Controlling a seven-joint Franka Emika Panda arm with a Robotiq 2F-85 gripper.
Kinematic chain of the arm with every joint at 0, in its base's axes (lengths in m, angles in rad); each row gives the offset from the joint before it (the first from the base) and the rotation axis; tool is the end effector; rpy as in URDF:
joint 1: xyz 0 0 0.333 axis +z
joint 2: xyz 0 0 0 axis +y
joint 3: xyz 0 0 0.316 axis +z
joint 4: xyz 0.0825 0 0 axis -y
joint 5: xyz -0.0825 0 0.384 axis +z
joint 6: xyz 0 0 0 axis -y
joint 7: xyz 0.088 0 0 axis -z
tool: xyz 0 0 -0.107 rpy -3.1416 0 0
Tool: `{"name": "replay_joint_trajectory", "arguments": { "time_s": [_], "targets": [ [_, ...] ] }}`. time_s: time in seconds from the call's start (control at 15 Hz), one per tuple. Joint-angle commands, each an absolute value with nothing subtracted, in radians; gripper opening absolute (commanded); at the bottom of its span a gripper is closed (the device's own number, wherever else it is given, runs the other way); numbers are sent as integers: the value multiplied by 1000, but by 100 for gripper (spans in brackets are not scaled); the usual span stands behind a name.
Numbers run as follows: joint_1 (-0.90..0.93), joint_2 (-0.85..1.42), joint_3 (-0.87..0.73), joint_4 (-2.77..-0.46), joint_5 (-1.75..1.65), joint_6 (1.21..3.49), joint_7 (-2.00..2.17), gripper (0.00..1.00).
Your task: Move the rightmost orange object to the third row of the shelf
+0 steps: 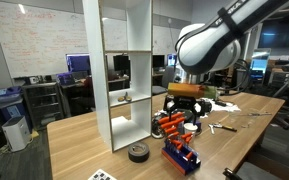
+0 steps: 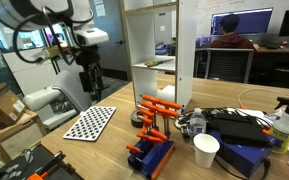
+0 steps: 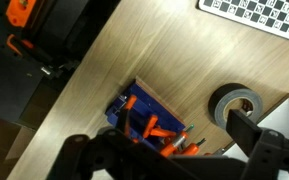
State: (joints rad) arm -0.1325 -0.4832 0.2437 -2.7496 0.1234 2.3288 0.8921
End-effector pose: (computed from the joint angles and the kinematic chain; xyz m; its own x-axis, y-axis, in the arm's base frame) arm 0.3671 0.0364 0.3623 0.6300 -0.7751 0.0490 -0.7746 -0.6316 -0.0316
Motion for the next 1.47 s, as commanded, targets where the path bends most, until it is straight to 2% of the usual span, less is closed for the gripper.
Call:
{"name": "replay_joint_trajectory", "arguments": {
  "time_s": [0.0,0.67,1.4],
  "targets": [
    [-180,-295,219,-2735,95,2506,1045,100],
    [-184,-36,33,-2749,98,2685,1304,100],
    [-101,153,-26,-2741,190,2860,1287,100]
  ]
}}
